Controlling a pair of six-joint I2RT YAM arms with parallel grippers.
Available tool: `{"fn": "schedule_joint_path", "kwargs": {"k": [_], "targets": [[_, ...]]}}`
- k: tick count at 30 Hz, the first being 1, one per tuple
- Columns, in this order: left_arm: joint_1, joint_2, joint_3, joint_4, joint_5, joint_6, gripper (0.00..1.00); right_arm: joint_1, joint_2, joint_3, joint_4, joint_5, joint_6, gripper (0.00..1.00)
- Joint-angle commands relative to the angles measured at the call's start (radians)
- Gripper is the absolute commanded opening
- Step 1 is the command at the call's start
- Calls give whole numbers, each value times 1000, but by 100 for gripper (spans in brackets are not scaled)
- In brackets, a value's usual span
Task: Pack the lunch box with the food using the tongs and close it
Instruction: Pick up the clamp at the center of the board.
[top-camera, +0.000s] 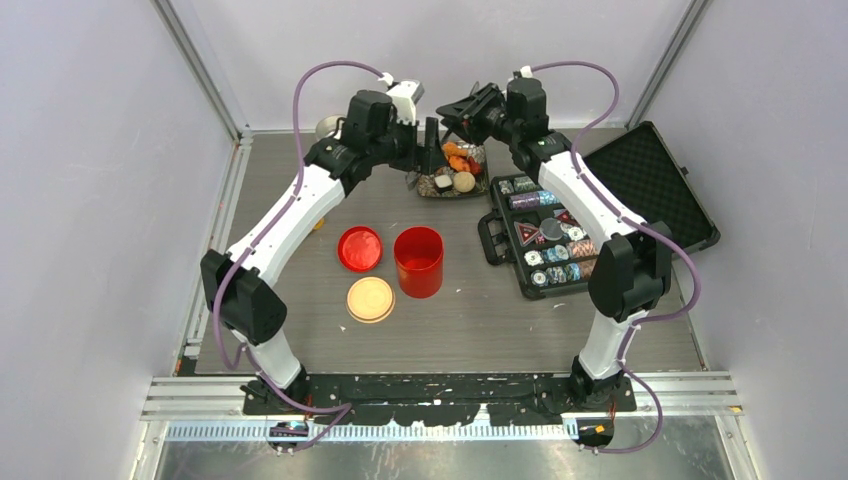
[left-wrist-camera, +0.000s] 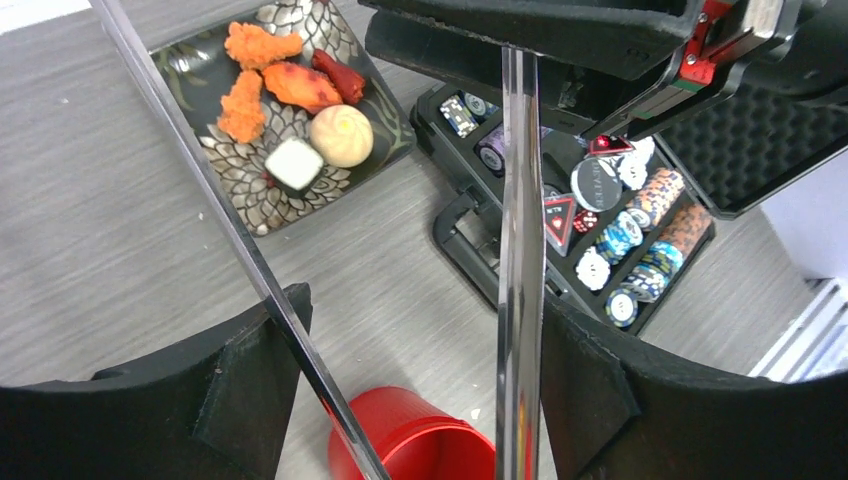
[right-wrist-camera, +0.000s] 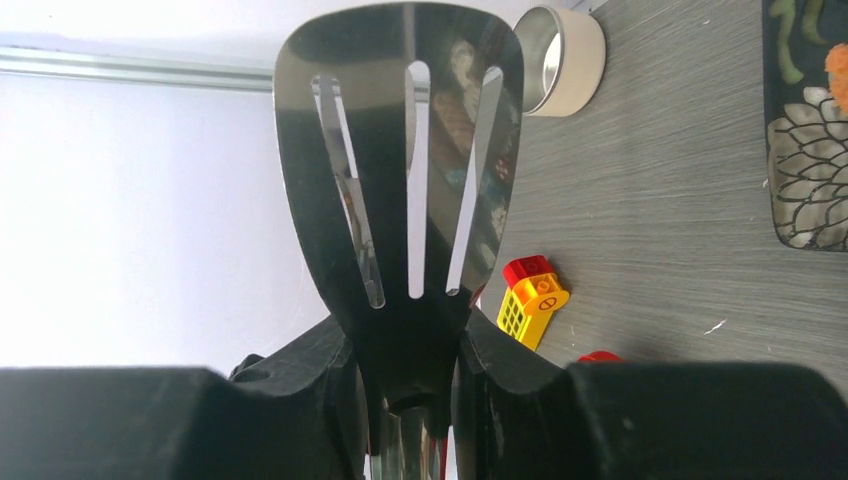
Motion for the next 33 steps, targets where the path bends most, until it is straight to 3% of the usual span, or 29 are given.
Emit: {"fn": "schedule_joint_path", "kwargs": {"k": [1, 6, 16, 33], "targets": [[-1, -36, 10, -2, 3, -117, 80, 2, -70, -13, 88, 68, 5, 1], [-3, -17, 32, -14, -57, -117, 75, 5, -78, -19, 68, 111, -18, 1], [-33, 33, 67, -40, -158, 33, 71, 16, -80, -1, -30, 167, -46, 0], [-60, 123, 168, -147, -78, 143, 67, 31, -80, 2, -60, 167, -55, 0]]}}
